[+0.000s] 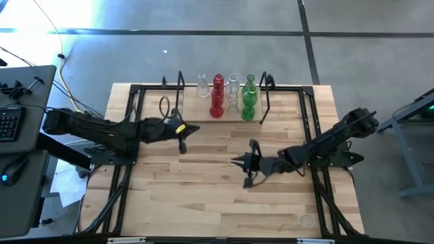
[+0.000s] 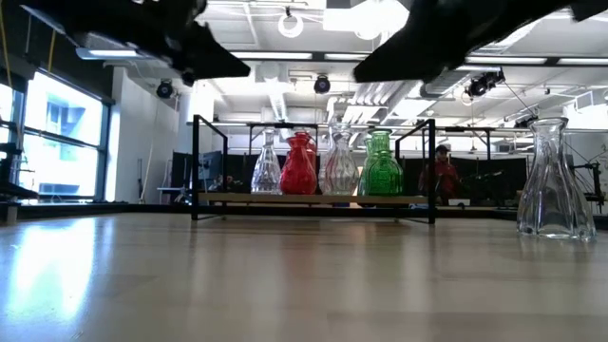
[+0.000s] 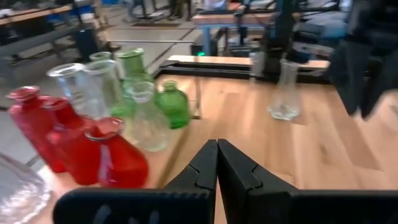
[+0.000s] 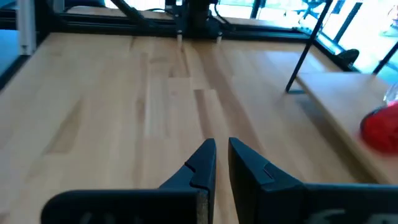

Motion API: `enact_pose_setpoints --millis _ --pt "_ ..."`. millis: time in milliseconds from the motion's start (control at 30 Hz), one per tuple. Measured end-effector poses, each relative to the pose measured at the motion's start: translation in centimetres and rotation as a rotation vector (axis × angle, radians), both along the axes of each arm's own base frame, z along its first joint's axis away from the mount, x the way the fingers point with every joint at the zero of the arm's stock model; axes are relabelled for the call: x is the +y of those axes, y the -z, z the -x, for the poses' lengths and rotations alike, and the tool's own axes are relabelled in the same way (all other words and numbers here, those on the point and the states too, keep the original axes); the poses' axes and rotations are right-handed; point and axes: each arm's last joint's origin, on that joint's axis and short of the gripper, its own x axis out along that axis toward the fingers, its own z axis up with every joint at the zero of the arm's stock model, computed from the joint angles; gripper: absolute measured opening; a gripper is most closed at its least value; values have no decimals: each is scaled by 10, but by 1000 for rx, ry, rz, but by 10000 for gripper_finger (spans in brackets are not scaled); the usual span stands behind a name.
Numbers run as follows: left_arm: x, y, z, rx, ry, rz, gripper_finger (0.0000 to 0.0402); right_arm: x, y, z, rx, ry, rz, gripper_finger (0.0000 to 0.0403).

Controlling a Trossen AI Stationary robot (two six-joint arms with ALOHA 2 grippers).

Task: Sort vases onto shelf
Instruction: Put the bottom transparent vase aligned with the other transparent vase on the shelf

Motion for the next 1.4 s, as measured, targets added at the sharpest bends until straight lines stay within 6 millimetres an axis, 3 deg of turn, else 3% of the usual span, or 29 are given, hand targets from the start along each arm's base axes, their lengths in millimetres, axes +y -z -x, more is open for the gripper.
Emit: enact_pose_setpoints --millis 233,333,567,800,1067,1400 --pt "-19 17 15 -24 91 3 0 36 -6 34 43 11 -104 38" --pt "-21 22 17 -19 99 2 0 52 -20 42 112 35 -154 60" --pt "-21 23 18 -19 97 7 0 84 -75 61 464 186 -349 124" --pt "-21 23 18 -16 99 1 0 117 -98 86 879 526 -590 191" --pt "-21 23 18 -17 98 8 0 160 -91 110 1000 711 -750 241" --pt "-25 23 18 -25 112 43 1 176 -71 140 1049 849 -757 244"
